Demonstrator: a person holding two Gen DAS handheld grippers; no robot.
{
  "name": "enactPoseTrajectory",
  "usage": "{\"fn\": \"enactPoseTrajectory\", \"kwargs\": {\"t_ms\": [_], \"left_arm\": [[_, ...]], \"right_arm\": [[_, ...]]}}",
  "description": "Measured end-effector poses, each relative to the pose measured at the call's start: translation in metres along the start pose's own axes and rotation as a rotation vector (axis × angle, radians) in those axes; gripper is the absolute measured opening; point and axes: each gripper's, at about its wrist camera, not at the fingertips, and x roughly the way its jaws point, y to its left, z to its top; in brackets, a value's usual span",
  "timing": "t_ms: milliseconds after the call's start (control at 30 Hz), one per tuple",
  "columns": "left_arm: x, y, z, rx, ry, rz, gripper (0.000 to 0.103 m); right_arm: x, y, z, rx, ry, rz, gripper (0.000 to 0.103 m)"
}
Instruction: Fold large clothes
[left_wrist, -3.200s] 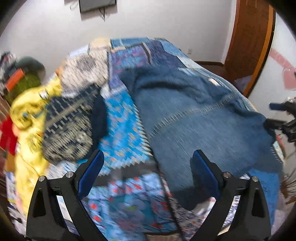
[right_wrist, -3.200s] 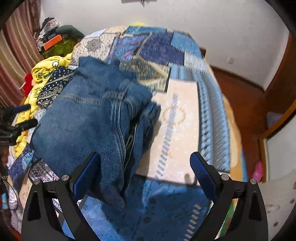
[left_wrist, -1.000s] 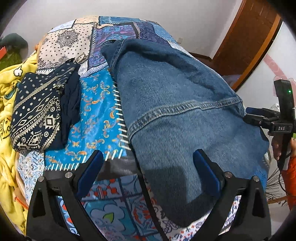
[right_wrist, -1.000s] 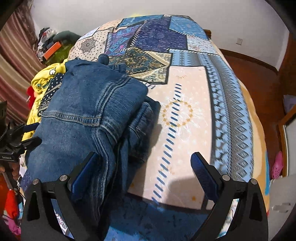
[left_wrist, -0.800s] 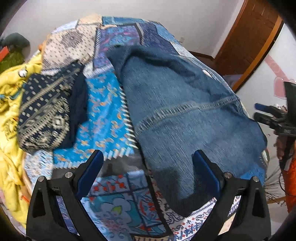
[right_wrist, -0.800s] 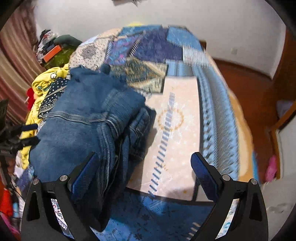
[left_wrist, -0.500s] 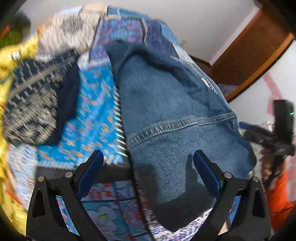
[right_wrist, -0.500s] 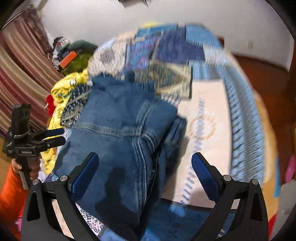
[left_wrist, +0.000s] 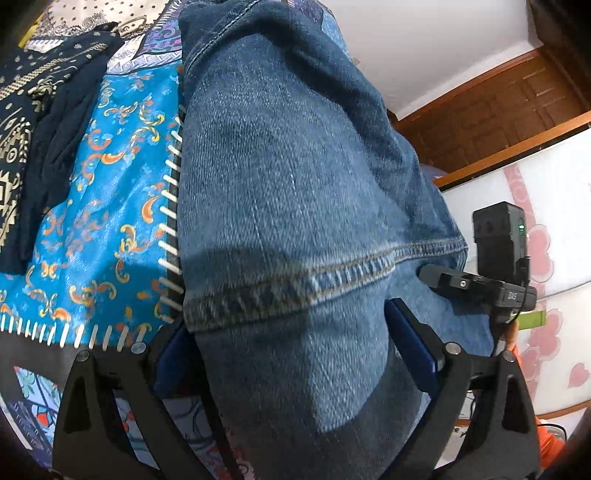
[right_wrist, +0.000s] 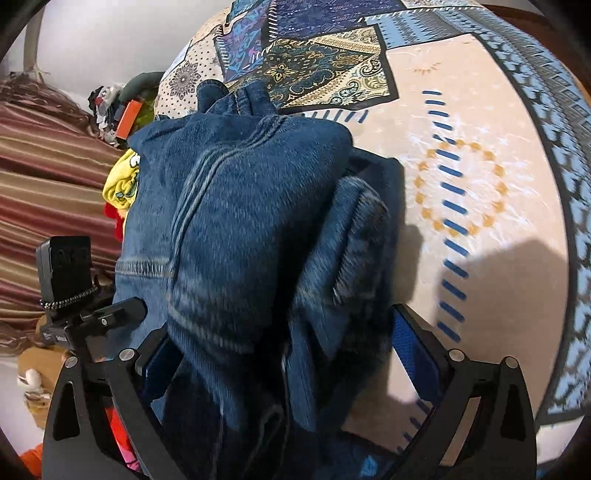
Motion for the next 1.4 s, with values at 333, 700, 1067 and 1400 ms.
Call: {"fn": "enactPoseTrajectory", "kwargs": {"t_ms": [333,700,1067,1400], "left_arm": [[-0.010,0.013,0.008,0.008,-0.056,-0.007,0.069],[-0.068,-0.016,0.005,0.119,-0.169,0.020,0.045],[-0.178,-0.019,0.018,0.157,-0.376,0.037,0.044],[-0.247,0.045,0.038,0.126,-0.472,0.085,0.044]], "right_arm": [[-0.001,0.001,0.000,0.016,-0.009,0.038,0.074],[-0.027,0.062,0.000,-0.115,-0.082,-0.009,0.036],[-0.035,0.160,0.032,-0.246,-0.188,0.058,0.034],[0.012,0.233,0.072,-0.335,-0.194,0.098,0.034]]}}
